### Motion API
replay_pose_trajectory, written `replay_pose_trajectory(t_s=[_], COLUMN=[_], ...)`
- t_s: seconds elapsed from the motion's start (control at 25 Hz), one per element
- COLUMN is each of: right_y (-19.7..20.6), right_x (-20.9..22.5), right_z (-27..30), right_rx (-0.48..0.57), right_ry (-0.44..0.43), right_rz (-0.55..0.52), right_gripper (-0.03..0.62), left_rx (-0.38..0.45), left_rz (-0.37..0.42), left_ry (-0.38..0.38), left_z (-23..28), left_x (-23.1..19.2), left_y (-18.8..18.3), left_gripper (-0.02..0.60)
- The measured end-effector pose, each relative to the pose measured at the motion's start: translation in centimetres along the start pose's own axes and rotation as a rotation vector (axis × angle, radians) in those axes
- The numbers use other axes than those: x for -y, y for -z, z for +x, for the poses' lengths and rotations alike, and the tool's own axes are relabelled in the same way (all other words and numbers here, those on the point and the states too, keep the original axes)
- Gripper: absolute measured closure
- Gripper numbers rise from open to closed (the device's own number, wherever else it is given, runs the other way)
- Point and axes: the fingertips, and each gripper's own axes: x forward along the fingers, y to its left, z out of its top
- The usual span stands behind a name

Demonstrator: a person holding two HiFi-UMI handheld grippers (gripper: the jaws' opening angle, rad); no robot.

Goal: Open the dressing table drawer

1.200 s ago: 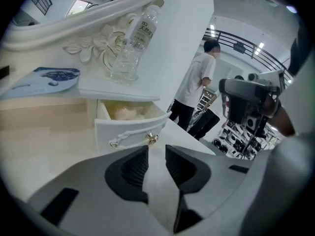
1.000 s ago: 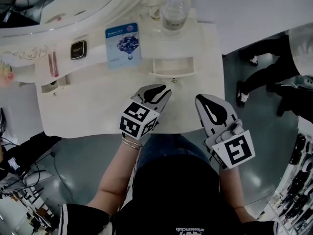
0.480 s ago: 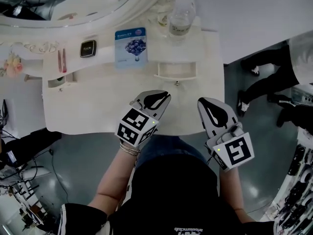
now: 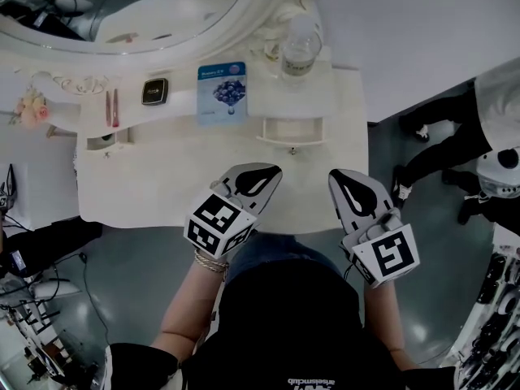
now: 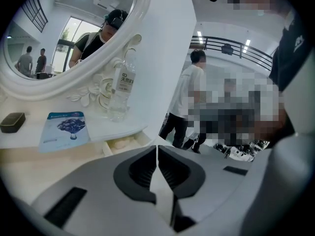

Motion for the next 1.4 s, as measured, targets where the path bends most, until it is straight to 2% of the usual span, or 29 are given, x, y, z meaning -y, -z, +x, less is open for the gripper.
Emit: replay_pose_trajectory(t_s=[0.64,1.4], right_y=[-1.4,-3.9], right_x=[0.8,1.6], right_z=[-0.4,-1.0], right_rx=[0.026,0.053], right_ry=[0.009,0.022], right_rz=[-0.025,-0.077], right_gripper=[0.574,0.574], left_rx=[0.088,0.194], left_rz=[0.045,0.096], left_ry=[-0.005,-0.045], left_z=[-2.9,-6.3], left_x=[1.0,0.7], left_y=[-4.0,-8.2], left_gripper=[0.563,0.563])
